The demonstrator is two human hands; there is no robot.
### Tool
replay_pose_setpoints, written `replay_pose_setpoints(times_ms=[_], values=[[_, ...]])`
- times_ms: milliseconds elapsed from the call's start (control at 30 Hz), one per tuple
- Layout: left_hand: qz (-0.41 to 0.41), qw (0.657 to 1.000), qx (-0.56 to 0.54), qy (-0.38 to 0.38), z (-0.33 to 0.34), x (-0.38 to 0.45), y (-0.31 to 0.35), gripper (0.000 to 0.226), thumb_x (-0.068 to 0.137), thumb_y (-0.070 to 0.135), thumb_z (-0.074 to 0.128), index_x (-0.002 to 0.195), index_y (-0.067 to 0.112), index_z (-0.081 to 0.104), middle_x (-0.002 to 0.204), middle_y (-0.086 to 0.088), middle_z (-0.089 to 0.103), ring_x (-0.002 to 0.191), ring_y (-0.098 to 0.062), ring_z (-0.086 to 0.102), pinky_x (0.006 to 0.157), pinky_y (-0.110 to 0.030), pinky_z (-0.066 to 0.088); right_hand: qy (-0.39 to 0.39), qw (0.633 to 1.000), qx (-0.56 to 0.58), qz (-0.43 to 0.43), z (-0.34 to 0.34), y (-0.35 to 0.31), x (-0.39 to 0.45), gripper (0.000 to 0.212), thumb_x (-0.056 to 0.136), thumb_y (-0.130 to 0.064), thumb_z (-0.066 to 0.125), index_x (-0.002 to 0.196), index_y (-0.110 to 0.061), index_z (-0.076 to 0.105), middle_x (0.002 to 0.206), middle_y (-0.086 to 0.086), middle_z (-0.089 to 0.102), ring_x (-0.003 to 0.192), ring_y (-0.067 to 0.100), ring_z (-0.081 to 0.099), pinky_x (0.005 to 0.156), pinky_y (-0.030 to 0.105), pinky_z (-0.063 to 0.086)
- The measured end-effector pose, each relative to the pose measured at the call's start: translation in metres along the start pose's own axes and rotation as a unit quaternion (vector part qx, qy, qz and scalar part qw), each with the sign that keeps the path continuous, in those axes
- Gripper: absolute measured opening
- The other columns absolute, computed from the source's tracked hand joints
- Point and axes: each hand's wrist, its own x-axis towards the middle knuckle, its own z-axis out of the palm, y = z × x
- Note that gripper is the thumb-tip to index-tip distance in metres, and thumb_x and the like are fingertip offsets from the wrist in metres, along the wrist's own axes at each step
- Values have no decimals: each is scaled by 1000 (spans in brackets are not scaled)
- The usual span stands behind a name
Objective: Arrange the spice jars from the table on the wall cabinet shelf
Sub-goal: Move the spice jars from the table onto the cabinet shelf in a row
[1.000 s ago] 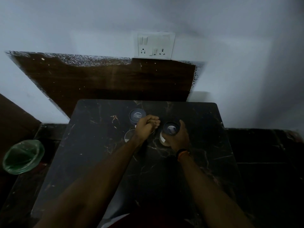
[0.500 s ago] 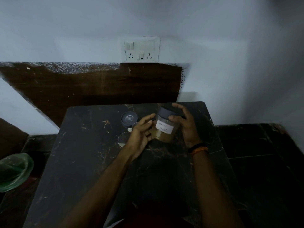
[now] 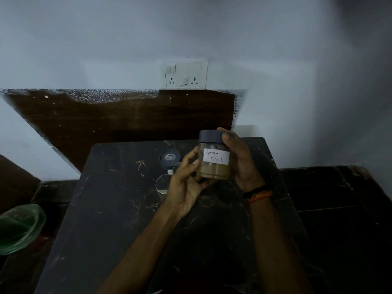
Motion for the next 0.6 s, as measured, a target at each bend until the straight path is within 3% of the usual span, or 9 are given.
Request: replay_pose_setpoints(times_ms=[133,233,500,600], values=[[4,1000,-6,-2,0,-4,0,54,94,17,53,147,14,44,149,-26,44,139,-48,38,109,-64,37,-9,1000,-2,4,4,-2,-3,83,69,-55,82,136,-15,55,130,16,63,112,32,65,98,53,51],[15,1000,-7,-5,1,-6,0,52,95,17,52,147,14,44,148,-25,45,139,-47,39,110,-64,36,-17,1000,-2,5,4,-5,-4,70,76,-53,76,133,-16,59,132,18,63,115,35,65,104,59,47],[74,997,-9,-15,17,6,24,56,94,19,53,149,13,42,149,-22,47,138,-44,41,113,-64,33,-18,998,-44,-32,25,-43,8,78,76,-54,72,142,-16,52,131,11,66,113,27,69,89,39,58],[111,993,-1,-29,34,20,46,57,93,19,53,148,13,43,147,-21,49,137,-43,44,111,-64,35,-21,996,-52,-66,38,-74,19,67,82,-49,70,139,-16,55,131,11,66,116,29,67,95,43,56]])
